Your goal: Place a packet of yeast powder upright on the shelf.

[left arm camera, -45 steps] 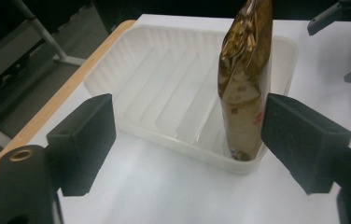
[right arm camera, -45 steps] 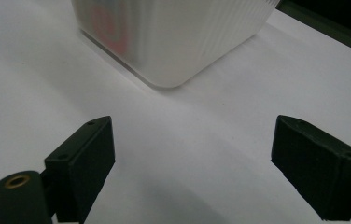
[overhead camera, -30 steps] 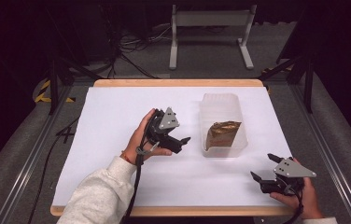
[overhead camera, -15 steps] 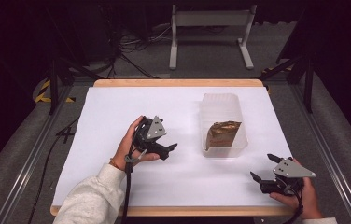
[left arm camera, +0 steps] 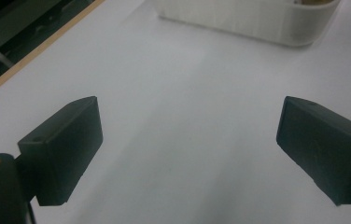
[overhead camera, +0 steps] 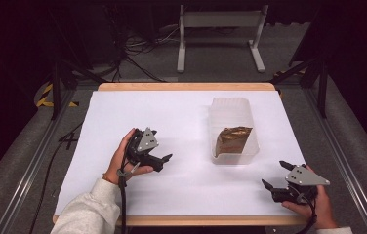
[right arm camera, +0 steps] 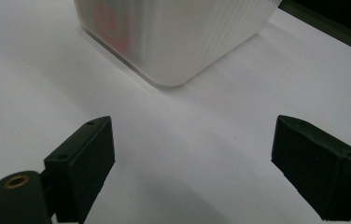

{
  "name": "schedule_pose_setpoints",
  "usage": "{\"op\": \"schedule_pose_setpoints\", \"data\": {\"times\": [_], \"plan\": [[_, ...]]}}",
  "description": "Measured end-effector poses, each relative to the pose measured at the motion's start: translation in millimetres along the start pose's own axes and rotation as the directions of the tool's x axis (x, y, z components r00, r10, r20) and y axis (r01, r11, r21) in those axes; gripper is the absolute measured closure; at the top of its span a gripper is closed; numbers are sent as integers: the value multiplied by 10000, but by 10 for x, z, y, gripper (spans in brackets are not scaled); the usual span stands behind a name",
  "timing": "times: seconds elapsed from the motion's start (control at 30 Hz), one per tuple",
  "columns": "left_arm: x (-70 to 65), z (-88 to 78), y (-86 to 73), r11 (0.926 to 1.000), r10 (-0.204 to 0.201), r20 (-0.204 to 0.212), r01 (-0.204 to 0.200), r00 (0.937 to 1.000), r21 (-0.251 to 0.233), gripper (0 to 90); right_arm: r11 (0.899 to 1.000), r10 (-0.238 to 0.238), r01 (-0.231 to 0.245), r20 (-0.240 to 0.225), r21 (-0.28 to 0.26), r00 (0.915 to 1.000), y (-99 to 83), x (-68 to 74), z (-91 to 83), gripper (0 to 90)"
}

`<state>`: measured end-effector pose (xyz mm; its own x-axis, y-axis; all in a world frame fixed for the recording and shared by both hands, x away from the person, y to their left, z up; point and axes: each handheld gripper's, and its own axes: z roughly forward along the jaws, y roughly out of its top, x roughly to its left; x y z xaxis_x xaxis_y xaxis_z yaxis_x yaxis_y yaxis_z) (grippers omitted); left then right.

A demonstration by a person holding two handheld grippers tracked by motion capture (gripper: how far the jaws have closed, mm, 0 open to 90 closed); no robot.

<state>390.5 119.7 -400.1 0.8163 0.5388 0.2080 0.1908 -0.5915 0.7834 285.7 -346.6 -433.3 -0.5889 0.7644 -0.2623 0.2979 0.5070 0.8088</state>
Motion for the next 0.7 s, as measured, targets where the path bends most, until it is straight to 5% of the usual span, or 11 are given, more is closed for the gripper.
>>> {"op": "schedule_pose_setpoints", "data": {"times": [0.7], "plan": [[114, -310, -719, 9937, -1068, -492, 1083, 9931, 296, 65, 9999, -122, 122, -32, 42, 9999, 26, 14, 46, 140]]}}
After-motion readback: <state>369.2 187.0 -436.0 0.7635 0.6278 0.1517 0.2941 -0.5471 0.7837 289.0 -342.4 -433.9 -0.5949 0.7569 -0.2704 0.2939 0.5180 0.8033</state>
